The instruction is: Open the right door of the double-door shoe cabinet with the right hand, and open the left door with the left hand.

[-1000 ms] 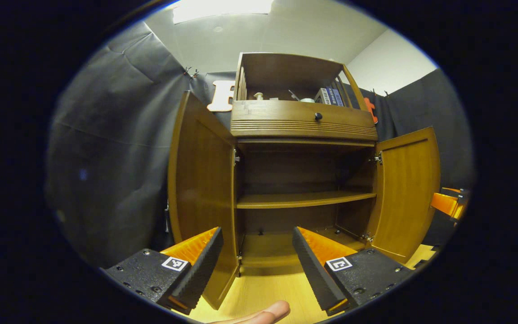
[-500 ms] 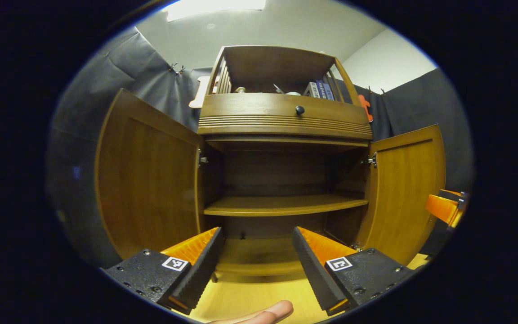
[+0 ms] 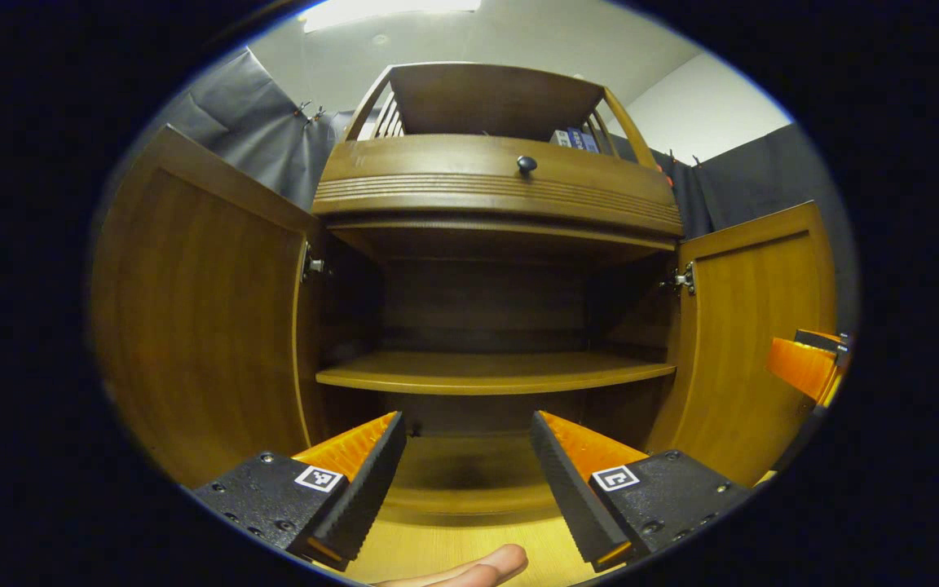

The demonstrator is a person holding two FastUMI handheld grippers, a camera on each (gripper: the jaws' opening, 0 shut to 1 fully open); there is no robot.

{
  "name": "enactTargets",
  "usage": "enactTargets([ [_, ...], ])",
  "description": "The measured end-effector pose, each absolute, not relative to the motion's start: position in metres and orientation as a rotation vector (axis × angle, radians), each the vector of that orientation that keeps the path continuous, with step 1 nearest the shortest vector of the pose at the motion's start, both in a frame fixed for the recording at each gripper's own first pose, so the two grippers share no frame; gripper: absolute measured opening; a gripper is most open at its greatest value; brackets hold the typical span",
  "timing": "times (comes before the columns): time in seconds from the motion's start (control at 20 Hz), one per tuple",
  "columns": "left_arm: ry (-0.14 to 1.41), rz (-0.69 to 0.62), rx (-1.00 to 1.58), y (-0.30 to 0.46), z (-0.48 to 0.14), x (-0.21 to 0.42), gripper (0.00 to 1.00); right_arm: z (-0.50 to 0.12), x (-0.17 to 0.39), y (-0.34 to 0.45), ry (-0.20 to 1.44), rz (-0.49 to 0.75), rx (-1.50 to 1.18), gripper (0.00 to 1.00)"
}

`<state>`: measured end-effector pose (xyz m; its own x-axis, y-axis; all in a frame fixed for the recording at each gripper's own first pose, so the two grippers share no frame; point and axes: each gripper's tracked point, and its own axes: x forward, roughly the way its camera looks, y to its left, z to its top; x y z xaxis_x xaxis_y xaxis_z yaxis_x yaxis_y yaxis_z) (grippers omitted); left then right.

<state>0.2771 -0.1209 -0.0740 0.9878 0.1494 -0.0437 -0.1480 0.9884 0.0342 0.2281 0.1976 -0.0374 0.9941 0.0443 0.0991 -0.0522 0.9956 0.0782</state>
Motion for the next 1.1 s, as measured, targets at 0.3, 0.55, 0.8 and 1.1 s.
enactTargets([
  [0.3,0.064,0.213,0.102,-0.088,-0.081,0.297,0.95,-0.071,0.264,0.242,-0.026,0.128,0.053,0.99],
  [0.55,0.068,0.202,0.105,-0.089,-0.075,0.286,0.93,-0.092,0.272,0.255,0.024,0.119,0.041,0.96],
  [0.8,0.058,0.172,0.105,-0.093,-0.066,0.274,0.93,-0.092,0.264,0.254,0.031,0.116,0.037,0.96],
  [1.1,0.085,0.178,0.086,-0.087,-0.069,0.269,0.95,-0.079,0.253,0.263,0.017,0.124,0.022,0.99],
])
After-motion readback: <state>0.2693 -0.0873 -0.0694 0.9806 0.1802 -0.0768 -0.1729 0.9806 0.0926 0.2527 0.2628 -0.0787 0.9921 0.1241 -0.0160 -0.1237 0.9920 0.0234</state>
